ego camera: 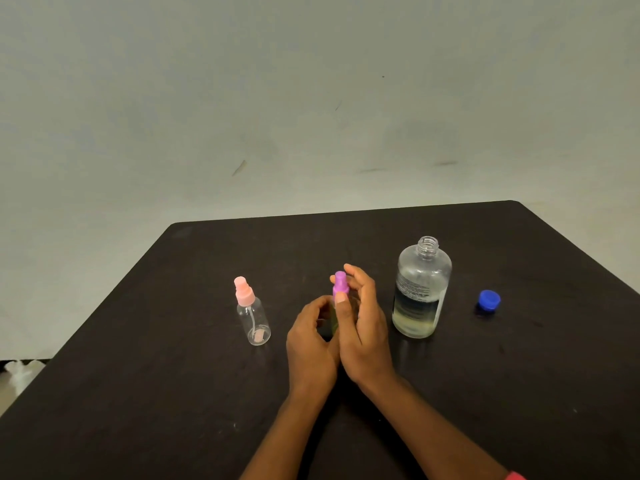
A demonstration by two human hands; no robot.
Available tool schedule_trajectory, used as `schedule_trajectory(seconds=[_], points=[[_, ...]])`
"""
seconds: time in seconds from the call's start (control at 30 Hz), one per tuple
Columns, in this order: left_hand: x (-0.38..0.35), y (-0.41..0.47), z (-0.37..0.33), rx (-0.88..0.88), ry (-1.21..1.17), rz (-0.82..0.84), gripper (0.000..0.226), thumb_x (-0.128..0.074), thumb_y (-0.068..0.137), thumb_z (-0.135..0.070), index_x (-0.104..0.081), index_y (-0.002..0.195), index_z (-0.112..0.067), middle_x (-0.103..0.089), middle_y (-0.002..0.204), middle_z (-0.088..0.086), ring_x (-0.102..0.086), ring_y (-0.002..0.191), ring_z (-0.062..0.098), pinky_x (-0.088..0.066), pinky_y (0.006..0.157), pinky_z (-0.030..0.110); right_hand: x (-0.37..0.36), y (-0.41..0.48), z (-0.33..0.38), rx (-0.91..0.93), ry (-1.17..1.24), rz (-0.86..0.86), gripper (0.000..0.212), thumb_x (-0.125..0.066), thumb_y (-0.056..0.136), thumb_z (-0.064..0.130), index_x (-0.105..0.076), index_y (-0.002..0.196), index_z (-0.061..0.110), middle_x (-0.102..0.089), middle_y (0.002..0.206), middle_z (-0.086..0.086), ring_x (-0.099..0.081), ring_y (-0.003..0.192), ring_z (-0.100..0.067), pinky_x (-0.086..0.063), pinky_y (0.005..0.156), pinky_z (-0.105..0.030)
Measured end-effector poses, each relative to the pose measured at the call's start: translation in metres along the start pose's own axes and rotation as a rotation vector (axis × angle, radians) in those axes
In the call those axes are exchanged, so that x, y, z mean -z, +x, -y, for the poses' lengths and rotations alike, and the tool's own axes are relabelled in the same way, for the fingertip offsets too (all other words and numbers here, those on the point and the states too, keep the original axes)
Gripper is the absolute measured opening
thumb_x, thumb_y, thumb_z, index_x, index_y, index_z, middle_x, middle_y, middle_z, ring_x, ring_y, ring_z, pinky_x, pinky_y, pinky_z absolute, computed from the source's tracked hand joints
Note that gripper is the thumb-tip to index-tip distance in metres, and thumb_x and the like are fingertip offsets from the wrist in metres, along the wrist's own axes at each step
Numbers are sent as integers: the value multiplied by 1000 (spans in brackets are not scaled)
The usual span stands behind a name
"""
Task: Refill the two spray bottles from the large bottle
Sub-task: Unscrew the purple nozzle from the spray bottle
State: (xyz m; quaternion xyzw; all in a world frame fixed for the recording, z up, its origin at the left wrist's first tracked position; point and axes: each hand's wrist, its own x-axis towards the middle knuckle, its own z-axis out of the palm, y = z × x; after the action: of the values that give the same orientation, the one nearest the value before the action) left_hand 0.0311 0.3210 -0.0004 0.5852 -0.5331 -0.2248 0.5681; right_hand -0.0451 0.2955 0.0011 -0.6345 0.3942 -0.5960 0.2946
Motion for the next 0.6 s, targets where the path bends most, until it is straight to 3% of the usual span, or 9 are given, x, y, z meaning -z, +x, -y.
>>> schedule_trajectory(seconds=[0.13, 0.27, 0.47, 0.6], points=[[-1, 0, 1, 20, -24, -2, 31, -70, 83, -10, -62, 98, -37, -69, 93, -10, -65, 87, 1, -55, 76, 26, -1, 1, 1, -5, -13, -22, 49, -54, 88, 45, -34, 133, 41, -53, 125, 18, -53, 116, -3, -47, 94, -23], [-2, 1, -1, 12, 0, -8, 40, -71, 83, -10, -58, 98, -45, -68, 95, -16, -63, 91, -4, -52, 78, 17, -1, 2, -5, 16, -50, -88, 47, -65, 90, 27, -39, 128, 37, -54, 115, 22, -57, 107, -4, -48, 89, -20], [0, 1, -1, -13, 21, -3, 41, -71, 81, -10, -58, 98, -45, -66, 97, -18, -60, 93, -4, -45, 78, 8, -2, 0, -4, 51, -57, -45, 38, -47, 98, 26, -37, 132, 40, -58, 124, 7, -58, 112, -6, -48, 92, -24], [1, 0, -3, -14, -5, -4, 39, -71, 81, -11, -59, 96, -44, -67, 94, -18, -60, 92, -5, -45, 76, 8, -1, 0, -2, 50, -42, -18, 36, -39, 101, 30, -35, 135, 41, -57, 125, 11, -56, 115, -2, -45, 94, -18]])
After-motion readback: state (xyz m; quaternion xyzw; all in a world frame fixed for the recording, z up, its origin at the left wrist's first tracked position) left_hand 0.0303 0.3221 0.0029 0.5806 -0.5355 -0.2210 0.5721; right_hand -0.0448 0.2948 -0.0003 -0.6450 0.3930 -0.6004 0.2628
